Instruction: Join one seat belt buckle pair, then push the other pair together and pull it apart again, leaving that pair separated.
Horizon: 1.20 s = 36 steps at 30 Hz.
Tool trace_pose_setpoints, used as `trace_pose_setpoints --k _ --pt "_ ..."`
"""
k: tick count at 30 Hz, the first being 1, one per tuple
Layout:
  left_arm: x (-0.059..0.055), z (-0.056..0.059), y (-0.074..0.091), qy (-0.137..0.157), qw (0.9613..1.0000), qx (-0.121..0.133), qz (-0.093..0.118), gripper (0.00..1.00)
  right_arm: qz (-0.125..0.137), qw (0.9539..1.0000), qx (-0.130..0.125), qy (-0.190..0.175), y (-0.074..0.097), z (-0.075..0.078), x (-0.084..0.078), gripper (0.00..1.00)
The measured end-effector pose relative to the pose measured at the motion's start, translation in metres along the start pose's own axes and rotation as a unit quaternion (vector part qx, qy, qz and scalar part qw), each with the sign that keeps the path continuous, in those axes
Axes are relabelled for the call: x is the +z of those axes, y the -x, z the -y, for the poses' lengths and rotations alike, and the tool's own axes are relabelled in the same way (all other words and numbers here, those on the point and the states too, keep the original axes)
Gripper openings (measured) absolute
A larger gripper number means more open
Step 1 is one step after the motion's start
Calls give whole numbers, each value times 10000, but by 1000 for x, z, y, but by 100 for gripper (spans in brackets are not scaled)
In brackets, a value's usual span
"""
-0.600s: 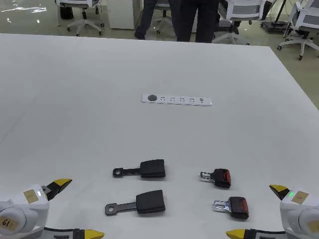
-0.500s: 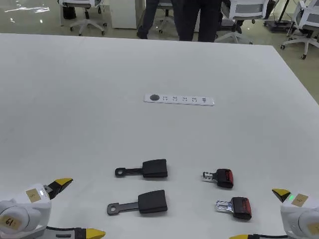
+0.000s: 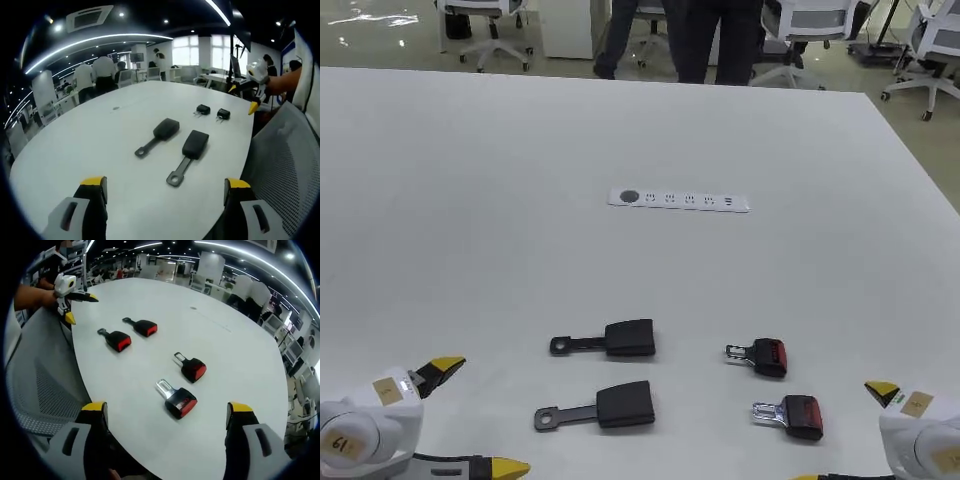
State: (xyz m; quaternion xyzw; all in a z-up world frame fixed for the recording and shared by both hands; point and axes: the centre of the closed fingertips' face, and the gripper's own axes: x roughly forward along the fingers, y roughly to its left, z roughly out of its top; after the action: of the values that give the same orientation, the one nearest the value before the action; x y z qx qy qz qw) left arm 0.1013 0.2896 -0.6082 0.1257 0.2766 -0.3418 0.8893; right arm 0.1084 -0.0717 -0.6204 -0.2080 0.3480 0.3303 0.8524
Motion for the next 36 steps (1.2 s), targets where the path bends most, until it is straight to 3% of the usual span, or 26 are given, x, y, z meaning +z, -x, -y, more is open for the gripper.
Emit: trace_pose_setpoints --k 15,24,33,36 --pt "-5 -4 0 10 10000 -7 20 98 38 10000 -2 9 0 1 6 98" --pt "1 6 -1 -24 10000 -39 -12 98 112 9999 27 -77 0 3 13 97" --pt "4 6 0 7 10000 -20 -9 98 78 9999 34 -57 -2 2 10 97" --pt "-2 -2 0 11 10000 -17 -10 98 72 9999 37 -62 -3 1 10 97"
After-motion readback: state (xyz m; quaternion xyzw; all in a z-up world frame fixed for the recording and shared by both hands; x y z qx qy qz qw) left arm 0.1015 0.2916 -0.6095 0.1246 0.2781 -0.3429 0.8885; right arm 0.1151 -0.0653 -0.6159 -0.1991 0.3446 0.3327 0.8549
